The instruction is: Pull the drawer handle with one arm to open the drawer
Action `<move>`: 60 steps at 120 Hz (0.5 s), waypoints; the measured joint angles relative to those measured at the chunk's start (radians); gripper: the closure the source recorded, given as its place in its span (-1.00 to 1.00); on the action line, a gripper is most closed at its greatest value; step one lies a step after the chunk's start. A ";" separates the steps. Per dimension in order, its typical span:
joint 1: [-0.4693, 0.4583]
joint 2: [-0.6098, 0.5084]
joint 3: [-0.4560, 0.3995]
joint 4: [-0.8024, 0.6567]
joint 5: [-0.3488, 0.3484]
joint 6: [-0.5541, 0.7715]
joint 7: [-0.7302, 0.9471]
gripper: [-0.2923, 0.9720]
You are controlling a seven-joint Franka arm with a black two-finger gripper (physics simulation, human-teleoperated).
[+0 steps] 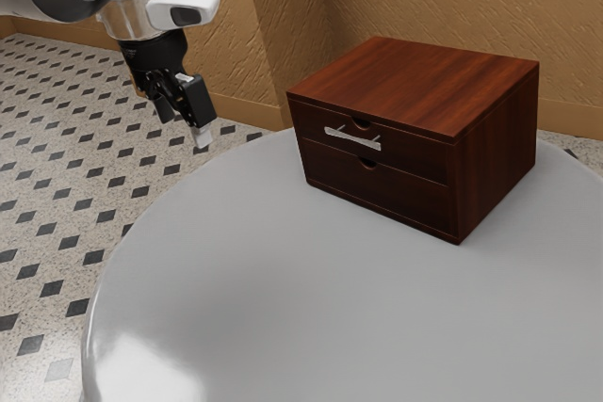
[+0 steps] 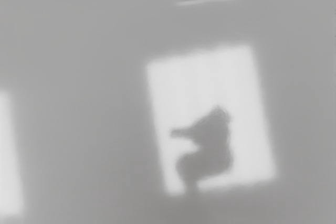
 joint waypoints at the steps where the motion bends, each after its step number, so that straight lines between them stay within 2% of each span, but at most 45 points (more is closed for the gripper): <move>1: 0.000 0.000 0.000 0.000 0.000 0.000 0.000 -0.54; 15: 0.011 -0.001 0.008 0.008 -0.035 -0.002 0.001 -0.54; 23: 0.030 -0.032 0.016 0.177 -0.060 -0.016 -0.003 -0.53; 30: 0.062 -0.047 0.015 0.250 -0.072 -0.027 -0.012 -0.54; 44: 0.157 -0.046 -0.010 0.277 -0.085 -0.041 -0.033 -0.54; 60: 0.221 -0.043 -0.023 0.278 -0.090 -0.046 -0.052 -0.54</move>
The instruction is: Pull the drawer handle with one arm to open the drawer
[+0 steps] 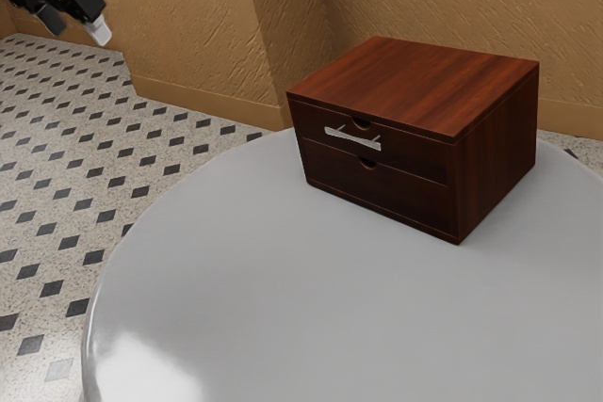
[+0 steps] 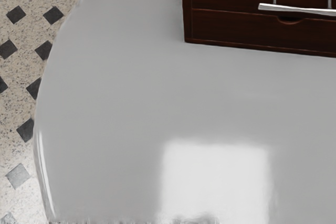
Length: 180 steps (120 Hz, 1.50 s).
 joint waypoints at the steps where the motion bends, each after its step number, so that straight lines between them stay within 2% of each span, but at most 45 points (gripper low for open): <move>1: 0.003 0.001 -0.001 0.000 0.000 0.000 -0.001 -0.54; 11: 0.019 0.023 -0.013 -0.008 -0.007 -0.003 -0.035 -0.54; 19: -0.029 0.031 -0.023 -0.093 -0.011 -0.016 -0.095 -0.54; 28: -0.136 -0.098 -0.061 -0.355 -0.011 -0.044 -0.158 -0.54; 33: -0.162 -0.148 -0.114 -0.462 -0.014 -0.095 -0.190 -0.54; 41: -0.193 -0.207 -0.167 -0.568 -0.018 -0.149 -0.234 -0.53; 50: -0.194 -0.235 -0.186 -0.624 -0.014 -0.154 -0.225 -0.53; 64: -0.186 -0.249 -0.200 -0.650 0.065 -0.078 -0.080 -0.54; 76: -0.191 -0.226 -0.201 -0.610 0.086 -0.049 0.049 -0.54; 88: -0.189 -0.214 -0.202 -0.594 0.051 -0.013 0.197 -0.54; 112: -0.185 -0.186 -0.191 -0.664 -0.044 0.163 0.472 -0.54; 154: -0.172 -0.151 -0.170 -0.722 -0.059 0.332 0.896 -0.54; 180: -0.221 -0.094 -0.199 -0.722 -0.101 0.548 1.101 -0.54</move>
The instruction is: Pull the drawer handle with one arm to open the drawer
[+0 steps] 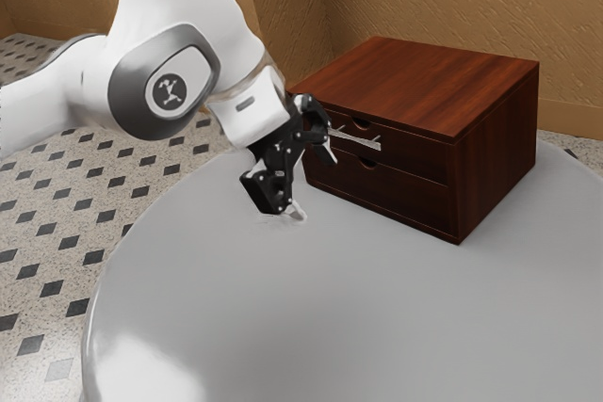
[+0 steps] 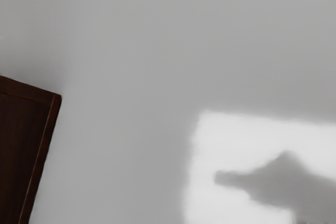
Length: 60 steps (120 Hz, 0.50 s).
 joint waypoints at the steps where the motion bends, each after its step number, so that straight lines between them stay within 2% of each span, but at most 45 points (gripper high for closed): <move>1: 0.000 0.002 0.000 0.000 -0.001 0.008 0.006 -0.54; 32: 0.047 0.081 0.007 0.004 -0.020 0.177 0.156 -0.54; 60: 0.068 0.184 0.008 0.088 -0.030 0.245 0.240 -0.54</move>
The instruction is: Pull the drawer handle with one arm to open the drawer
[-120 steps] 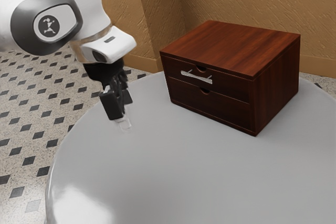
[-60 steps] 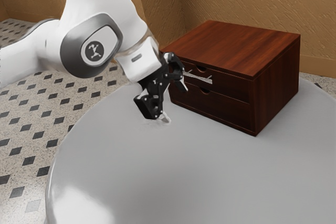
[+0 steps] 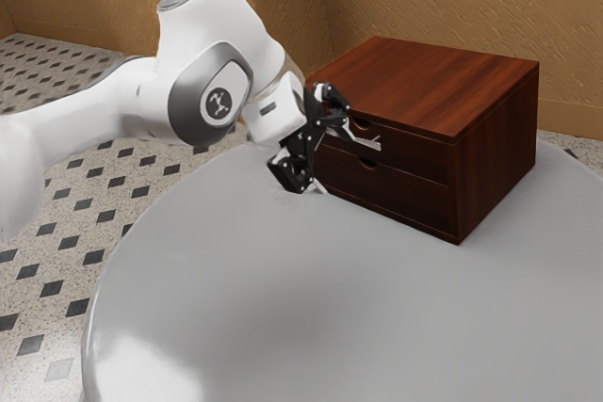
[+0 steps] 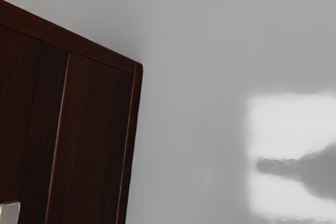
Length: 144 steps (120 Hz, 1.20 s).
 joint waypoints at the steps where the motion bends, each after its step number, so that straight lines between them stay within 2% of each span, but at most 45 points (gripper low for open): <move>1: -0.002 0.003 0.000 0.001 -0.001 0.001 0.002 -0.54; 64: 0.013 0.058 0.020 0.024 -0.009 0.029 0.094 -0.54; 144: 0.074 0.233 0.018 0.234 -0.027 0.004 0.127 -0.54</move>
